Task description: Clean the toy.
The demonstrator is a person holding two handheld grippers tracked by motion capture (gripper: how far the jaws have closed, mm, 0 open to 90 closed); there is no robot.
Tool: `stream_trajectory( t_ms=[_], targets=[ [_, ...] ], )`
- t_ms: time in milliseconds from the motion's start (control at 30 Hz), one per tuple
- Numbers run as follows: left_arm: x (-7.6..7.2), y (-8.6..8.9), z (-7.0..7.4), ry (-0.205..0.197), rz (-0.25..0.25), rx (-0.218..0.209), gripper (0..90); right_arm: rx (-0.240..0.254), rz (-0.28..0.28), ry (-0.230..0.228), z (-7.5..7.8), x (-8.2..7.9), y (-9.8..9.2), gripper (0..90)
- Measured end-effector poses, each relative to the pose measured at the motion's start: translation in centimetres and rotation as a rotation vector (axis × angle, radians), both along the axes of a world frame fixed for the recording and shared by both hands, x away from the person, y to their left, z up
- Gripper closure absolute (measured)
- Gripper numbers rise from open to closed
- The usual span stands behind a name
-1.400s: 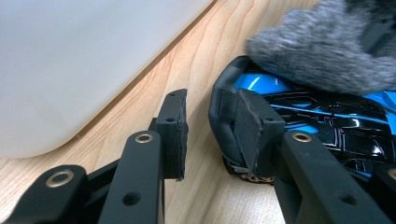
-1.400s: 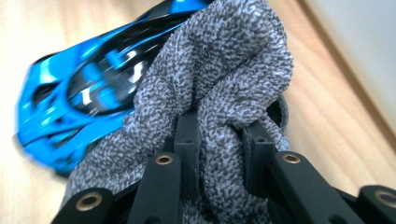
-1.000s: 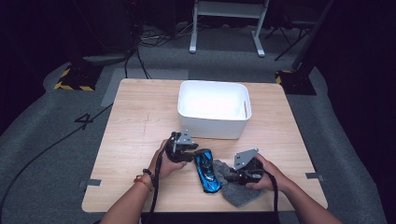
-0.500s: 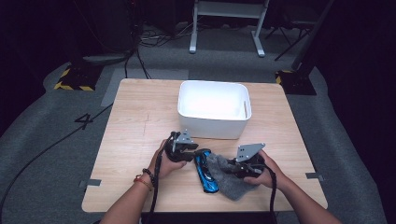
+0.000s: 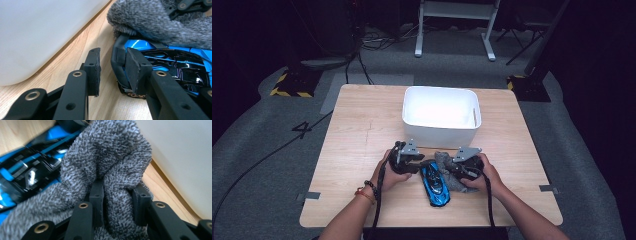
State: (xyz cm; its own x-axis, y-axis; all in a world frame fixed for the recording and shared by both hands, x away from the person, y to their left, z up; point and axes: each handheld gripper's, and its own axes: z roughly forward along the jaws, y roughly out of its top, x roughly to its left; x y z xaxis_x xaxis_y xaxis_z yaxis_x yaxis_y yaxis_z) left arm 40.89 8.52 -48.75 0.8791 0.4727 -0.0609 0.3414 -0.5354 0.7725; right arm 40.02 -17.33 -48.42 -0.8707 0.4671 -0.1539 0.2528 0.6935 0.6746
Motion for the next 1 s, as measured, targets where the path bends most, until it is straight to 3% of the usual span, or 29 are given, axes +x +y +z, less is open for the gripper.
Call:
stream_trajectory(
  t_ms=[133,200,333,400,533,833,933,1000],
  targets=[
    [0.0,0.0,0.0,-0.003,0.002,0.003,64.9,-0.050,-0.004,-0.005,0.2,0.2,-0.8,70.4],
    [0.0,0.0,0.0,-0.003,0.003,0.004,64.9,-0.064,0.019,0.022,0.4,0.1,-1.3,71.2],
    [0.0,0.0,0.0,-0.003,0.005,0.005,64.9,-0.029,0.121,0.118,0.6,-1.0,-2.0,72.0],
    [0.0,0.0,0.1,-0.005,0.003,0.009,64.9,-0.038,0.187,0.127,0.7,-1.9,-1.9,72.1],
    [0.0,-0.1,0.1,-0.006,0.002,0.012,64.8,-0.066,0.260,0.135,1.1,-3.2,-1.8,72.3],
    [0.0,0.0,0.1,-0.005,-0.002,0.010,64.6,-0.130,0.364,0.179,1.7,-4.9,-2.2,72.2],
    [-0.1,-0.1,0.1,-0.008,0.000,0.013,64.7,-0.122,0.398,0.180,2.1,-5.1,-2.4,73.6],
    [0.0,0.0,0.1,-0.004,0.000,0.009,64.7,-0.078,0.407,0.192,2.7,-5.0,-2.5,74.0]
  ],
)
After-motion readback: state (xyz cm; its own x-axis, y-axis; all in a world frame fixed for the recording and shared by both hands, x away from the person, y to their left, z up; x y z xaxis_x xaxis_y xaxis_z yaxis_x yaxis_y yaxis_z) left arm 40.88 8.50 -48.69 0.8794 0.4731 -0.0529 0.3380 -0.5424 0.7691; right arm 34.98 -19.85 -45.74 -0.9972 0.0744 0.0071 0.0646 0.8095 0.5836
